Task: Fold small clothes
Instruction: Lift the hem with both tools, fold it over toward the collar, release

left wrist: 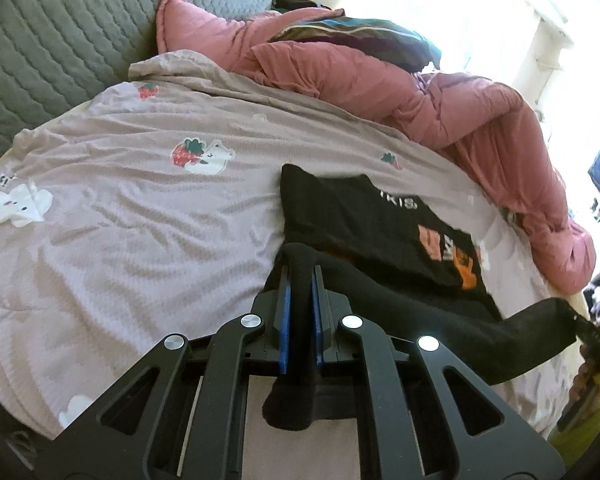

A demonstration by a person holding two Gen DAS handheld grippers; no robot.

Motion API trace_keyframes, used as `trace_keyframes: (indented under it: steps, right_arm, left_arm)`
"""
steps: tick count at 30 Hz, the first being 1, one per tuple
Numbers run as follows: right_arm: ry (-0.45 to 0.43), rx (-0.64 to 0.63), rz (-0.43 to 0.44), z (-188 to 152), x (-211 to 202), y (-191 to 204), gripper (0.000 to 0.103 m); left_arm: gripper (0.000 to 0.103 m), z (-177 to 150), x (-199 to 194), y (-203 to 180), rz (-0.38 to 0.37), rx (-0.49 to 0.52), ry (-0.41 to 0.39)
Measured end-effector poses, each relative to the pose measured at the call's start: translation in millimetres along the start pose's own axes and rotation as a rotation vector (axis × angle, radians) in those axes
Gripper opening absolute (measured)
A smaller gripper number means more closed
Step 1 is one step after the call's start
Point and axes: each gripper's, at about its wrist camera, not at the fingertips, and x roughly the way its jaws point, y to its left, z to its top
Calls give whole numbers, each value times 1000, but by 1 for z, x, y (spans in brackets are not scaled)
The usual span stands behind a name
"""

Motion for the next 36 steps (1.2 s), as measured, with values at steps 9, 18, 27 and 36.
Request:
trace_keyframes:
  steps: [9,18,27,36]
  right_arm:
    - [-26,10,-51,35,34,-8,8]
    - [4,32,-96,55,82,-20,8]
    - [75,82,-152,61,130,-42,8]
    - [138,111,-215,46,160,-52,9]
  left_arm:
    - [3,36,34,0,-20,-59,-17]
    - [3,63,80,-3,-1,-109,-2]
    - [3,68,126,14,20,-203,28]
    - [16,50,151,37,34,-224,48]
